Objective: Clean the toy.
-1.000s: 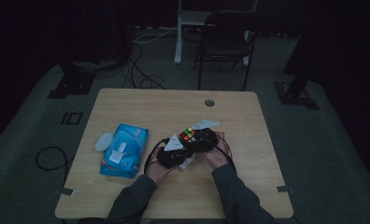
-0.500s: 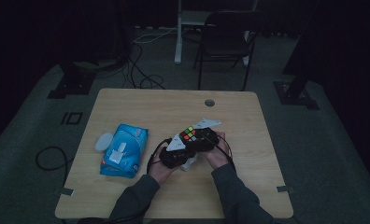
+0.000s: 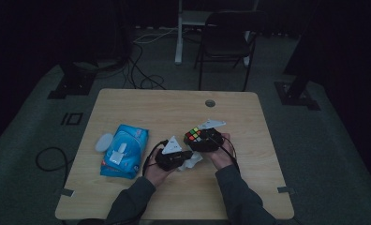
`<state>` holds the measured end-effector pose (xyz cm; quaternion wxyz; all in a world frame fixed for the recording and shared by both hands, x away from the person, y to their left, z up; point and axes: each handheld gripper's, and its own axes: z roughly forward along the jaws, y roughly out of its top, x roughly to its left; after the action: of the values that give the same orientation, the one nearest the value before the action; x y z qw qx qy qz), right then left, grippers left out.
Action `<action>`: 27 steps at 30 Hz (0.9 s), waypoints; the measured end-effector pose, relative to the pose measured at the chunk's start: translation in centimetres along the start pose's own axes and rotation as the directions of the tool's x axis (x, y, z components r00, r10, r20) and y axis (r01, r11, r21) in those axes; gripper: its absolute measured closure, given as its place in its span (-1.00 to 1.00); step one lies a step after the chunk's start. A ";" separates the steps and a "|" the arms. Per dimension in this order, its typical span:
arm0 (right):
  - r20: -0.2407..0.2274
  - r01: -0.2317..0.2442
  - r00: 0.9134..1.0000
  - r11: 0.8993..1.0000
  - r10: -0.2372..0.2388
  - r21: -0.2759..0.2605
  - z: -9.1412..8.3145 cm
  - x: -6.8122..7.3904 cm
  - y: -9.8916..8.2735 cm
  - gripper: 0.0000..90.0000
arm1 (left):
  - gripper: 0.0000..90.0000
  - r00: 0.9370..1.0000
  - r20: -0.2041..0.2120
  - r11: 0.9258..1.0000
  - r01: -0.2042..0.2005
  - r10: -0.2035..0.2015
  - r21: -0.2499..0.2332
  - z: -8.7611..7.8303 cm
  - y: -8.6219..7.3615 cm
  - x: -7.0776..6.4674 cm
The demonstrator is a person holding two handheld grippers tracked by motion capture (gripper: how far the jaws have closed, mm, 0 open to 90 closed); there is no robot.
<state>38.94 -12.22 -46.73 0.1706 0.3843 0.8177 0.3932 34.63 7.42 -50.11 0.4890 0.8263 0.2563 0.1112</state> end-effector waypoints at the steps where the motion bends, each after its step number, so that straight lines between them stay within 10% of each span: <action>1: -0.003 0.001 1.000 1.000 -0.001 0.000 0.0 0.0 0.0 -0.24 | 0.92 1.000 -0.012 1.000 0.010 -0.010 -0.002 -0.2 -0.2 0.4; 13: -0.034 0.020 0.999 1.000 -0.020 0.009 -0.1 0.9 -0.3 -0.24 | 0.92 0.985 -0.111 0.991 0.126 -0.131 -0.048 -0.9 -1.0 3.4; 27: -0.058 0.054 0.997 0.997 -0.050 0.061 1.1 1.7 -1.8 -0.24 | 0.92 0.983 -0.108 0.975 0.129 -0.150 -0.179 -3.5 1.9 3.8</action>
<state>37.59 -11.06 -48.74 0.1454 0.3567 0.8439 0.3734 36.95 11.35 -47.03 0.5486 0.7528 0.3323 0.1480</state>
